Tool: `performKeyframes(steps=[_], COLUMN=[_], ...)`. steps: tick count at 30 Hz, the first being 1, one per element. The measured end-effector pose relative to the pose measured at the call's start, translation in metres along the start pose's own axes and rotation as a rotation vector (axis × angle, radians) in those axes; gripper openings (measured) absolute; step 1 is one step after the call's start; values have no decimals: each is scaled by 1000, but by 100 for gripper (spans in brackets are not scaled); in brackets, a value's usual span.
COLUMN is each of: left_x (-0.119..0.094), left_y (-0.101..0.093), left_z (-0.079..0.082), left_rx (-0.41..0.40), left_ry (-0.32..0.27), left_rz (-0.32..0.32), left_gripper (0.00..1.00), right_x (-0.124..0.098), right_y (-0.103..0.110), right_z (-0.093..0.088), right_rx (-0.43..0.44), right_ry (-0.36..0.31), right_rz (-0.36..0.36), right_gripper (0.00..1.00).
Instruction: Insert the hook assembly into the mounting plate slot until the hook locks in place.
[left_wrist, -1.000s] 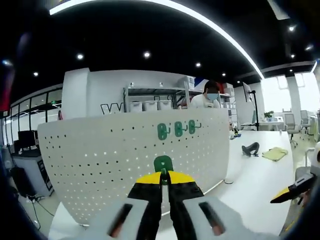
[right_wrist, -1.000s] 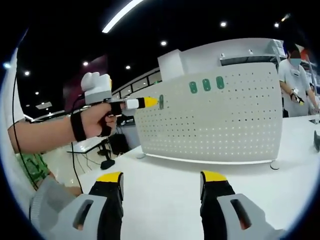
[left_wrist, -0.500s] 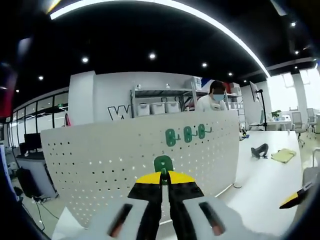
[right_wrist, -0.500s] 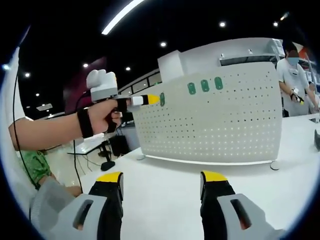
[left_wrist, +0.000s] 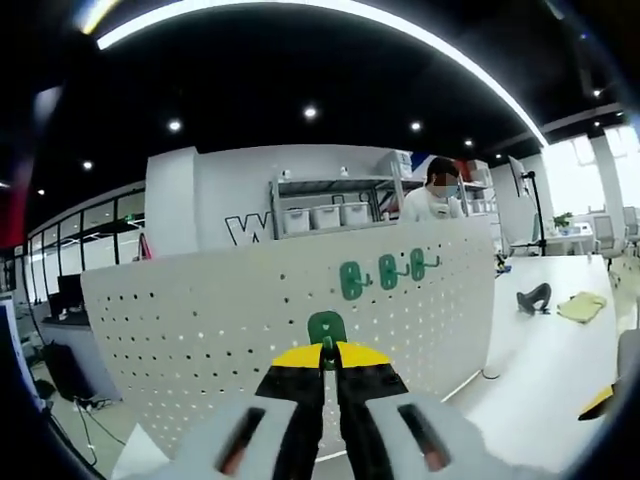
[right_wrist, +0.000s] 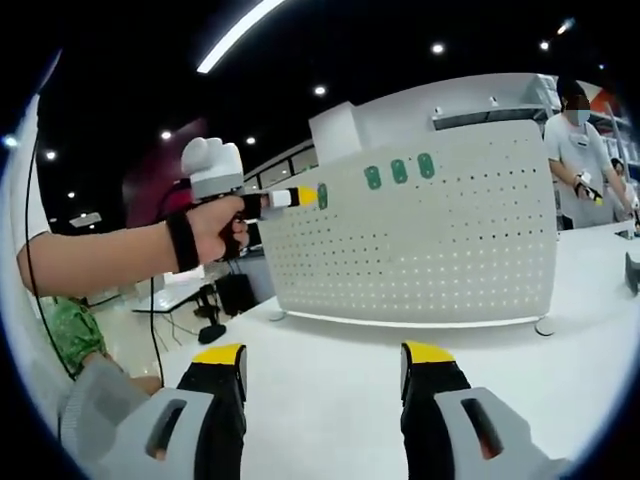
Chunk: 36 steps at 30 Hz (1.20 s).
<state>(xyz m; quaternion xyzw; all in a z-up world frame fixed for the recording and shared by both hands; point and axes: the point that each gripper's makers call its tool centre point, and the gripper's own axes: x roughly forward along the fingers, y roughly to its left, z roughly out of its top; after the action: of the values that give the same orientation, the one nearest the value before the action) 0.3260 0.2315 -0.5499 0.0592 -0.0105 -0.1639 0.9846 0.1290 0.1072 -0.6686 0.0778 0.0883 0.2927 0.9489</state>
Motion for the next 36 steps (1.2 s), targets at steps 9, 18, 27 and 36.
performKeyframes(steps=[9, 18, 27, 36], left_x=[14, 28, 38, 50], left_y=[2, 0, 5, 8], left_z=[5, 13, 15, 20], left_rx=[5, 15, 38, 30], left_ry=[-10, -29, -28, -36], left_rz=[21, 34, 75, 92], left_gripper=[3, 3, 3, 3], right_x=[-4, -7, -8, -10], right_y=[-5, -11, -13, -20], right_z=[-3, -1, -2, -2], right_rx=[14, 36, 39, 42], right_ry=[2, -11, -3, 1], right_rz=[-6, -21, -17, -30], right_gripper=[63, 64, 64, 64])
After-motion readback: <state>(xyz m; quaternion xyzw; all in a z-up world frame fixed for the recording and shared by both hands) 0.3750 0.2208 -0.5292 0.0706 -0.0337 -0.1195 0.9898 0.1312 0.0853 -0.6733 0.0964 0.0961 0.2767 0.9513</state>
